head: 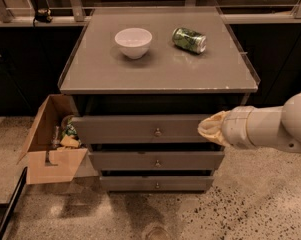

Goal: Open top drawer

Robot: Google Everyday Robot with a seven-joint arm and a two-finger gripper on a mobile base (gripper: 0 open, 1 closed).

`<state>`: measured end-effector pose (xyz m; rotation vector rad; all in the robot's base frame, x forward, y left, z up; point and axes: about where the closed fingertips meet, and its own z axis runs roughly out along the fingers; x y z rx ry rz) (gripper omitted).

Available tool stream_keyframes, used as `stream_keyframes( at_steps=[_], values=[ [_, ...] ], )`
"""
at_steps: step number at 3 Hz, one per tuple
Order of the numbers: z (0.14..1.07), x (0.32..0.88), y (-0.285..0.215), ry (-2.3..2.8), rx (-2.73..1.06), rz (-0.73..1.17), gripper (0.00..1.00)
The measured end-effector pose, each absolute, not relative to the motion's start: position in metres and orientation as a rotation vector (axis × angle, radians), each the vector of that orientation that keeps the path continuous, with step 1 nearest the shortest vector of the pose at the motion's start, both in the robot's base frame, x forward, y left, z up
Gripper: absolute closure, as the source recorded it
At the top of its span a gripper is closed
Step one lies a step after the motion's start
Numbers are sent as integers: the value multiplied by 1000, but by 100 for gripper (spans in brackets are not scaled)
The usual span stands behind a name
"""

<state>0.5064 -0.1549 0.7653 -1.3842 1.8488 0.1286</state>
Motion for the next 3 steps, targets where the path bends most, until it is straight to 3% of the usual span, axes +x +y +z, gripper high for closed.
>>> stream_keyframes(
  at_steps=[3],
  values=[
    [739,531,-133,1818,-1343,14,100]
  ],
)
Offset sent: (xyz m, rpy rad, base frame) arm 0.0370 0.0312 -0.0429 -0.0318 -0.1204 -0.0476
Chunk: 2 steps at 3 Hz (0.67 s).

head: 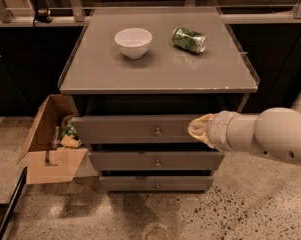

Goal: Open top drawer

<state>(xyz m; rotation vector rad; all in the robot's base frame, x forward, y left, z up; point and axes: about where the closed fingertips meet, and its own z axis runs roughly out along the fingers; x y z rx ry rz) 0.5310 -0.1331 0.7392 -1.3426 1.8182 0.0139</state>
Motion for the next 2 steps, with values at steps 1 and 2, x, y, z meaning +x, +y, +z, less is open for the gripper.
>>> stream_keyframes(
  at_steps=[1,2],
  values=[
    [739,529,-133,1777,-1328,49,100],
    [738,543,-138,1675,-1221,101,100]
  ],
)
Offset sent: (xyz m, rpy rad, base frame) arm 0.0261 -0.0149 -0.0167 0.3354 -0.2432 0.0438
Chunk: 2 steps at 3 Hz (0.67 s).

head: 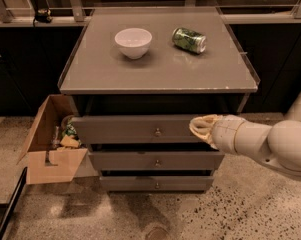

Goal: Open top drawer

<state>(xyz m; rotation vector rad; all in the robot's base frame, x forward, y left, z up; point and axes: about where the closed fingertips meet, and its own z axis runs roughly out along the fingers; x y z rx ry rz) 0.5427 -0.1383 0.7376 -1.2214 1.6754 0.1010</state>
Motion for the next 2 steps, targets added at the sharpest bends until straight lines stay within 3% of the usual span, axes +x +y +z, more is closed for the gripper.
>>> stream_keyframes(
  at_steps=[2],
  values=[
    [712,577,-136,1531,-1129,130,100]
  ],
)
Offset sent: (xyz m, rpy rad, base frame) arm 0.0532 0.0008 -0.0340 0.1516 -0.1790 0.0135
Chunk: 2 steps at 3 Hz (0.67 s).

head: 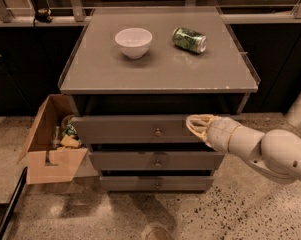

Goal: Open top drawer

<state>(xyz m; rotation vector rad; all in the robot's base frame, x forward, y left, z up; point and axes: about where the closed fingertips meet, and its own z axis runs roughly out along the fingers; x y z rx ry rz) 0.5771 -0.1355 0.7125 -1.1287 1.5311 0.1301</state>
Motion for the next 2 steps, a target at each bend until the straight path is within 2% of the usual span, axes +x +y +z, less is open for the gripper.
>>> stream_keyframes(
  at_steps=[2],
  values=[
    [716,593,-140,1505,-1104,67,100]
  ],
)
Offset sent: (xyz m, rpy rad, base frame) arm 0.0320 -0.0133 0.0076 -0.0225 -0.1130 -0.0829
